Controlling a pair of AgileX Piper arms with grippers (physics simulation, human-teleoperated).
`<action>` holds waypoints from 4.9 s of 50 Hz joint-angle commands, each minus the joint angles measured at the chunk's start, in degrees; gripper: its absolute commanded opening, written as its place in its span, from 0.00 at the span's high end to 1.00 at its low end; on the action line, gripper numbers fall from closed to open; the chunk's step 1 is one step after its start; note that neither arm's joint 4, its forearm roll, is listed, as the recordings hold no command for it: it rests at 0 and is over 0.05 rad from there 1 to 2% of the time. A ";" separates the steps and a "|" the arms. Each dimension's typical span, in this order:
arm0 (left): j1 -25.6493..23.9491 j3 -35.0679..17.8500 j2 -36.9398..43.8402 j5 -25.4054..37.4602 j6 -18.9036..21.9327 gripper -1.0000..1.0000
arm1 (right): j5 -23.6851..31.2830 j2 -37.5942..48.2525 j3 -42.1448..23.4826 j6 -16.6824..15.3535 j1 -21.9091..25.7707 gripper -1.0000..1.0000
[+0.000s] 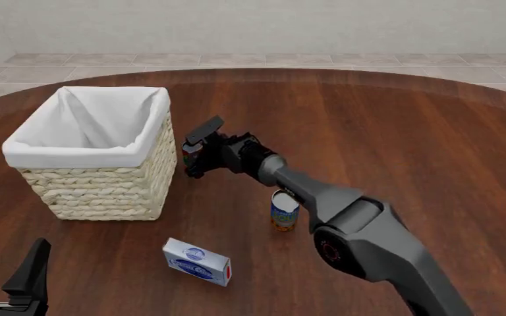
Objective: Pick up the tomato sauce, and put it in the basket.
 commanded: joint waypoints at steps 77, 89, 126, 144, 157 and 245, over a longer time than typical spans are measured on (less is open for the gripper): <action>0.00 0.00 0.00 0.00 0.00 0.00 | 1.62 5.27 -8.96 -0.25 0.41 1.00; 0.00 0.00 0.00 0.00 0.00 0.00 | -2.51 1.14 -1.34 0.01 0.13 1.00; 0.00 0.00 0.00 0.00 0.00 0.00 | -16.41 -17.05 26.53 0.72 -1.13 1.00; 0.00 0.00 0.00 0.00 0.00 0.00 | -21.13 -27.65 38.41 -0.07 0.83 1.00; 0.00 0.00 0.00 0.00 0.00 0.00 | -22.23 -33.67 43.31 -1.35 1.06 1.00; 0.00 0.00 0.00 0.00 0.00 0.00 | -16.69 -61.88 51.83 -7.85 11.13 1.00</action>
